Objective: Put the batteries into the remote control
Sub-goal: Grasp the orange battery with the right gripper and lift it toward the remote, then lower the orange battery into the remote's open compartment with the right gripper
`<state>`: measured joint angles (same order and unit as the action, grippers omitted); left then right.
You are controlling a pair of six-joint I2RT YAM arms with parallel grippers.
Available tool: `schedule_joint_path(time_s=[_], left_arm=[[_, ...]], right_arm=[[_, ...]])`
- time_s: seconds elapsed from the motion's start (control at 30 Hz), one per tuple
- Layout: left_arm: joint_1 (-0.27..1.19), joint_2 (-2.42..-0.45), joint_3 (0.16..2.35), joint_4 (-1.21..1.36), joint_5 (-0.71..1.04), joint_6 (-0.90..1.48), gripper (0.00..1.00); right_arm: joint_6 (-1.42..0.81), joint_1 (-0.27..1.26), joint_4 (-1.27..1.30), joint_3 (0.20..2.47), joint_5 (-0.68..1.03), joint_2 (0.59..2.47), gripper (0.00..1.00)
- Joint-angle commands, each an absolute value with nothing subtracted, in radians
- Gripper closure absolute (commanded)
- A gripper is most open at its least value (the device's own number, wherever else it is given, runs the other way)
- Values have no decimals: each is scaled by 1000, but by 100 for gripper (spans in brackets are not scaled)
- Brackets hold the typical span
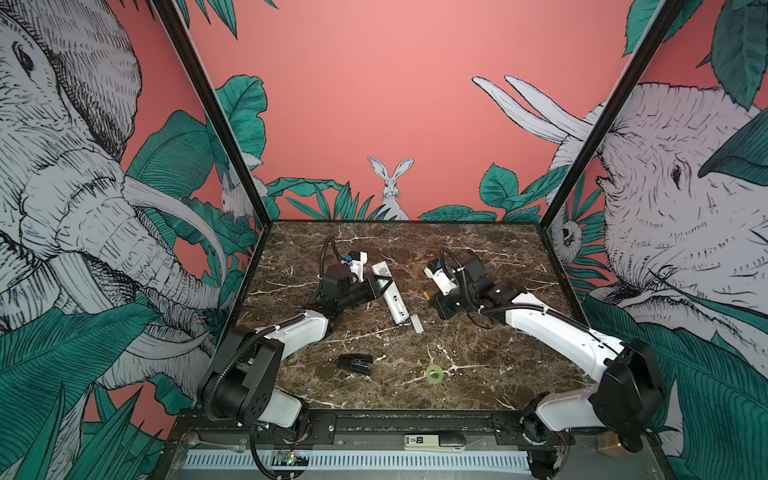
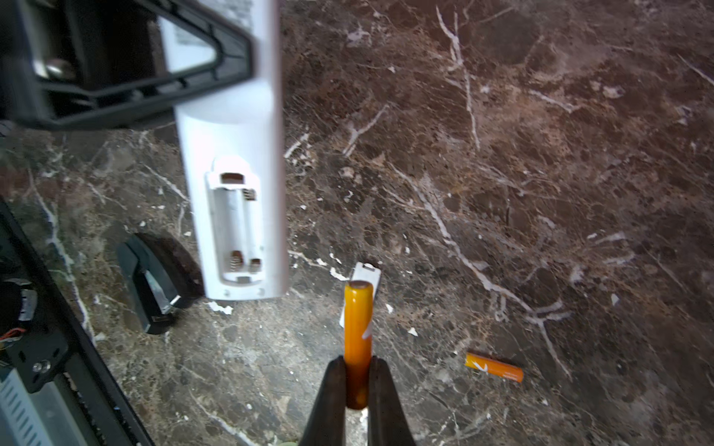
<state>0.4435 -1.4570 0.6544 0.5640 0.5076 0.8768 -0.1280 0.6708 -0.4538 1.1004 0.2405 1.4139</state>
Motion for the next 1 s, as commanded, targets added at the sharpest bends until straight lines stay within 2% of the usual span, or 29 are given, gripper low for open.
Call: schedule_joint_path(time_s=[0.0,0.43,0.97], left_arm=[[458,-1463,627,633,453,948,100],[479,-1482,597,676,421,1004,100],[494,-1528,577,761,410,1045,100]], right_arm=[[-138,701,-487,1152,242,1453,98],[-138,760,-505,1240,241,1581,99],[-167,805,-483,1245,227,1635,99]])
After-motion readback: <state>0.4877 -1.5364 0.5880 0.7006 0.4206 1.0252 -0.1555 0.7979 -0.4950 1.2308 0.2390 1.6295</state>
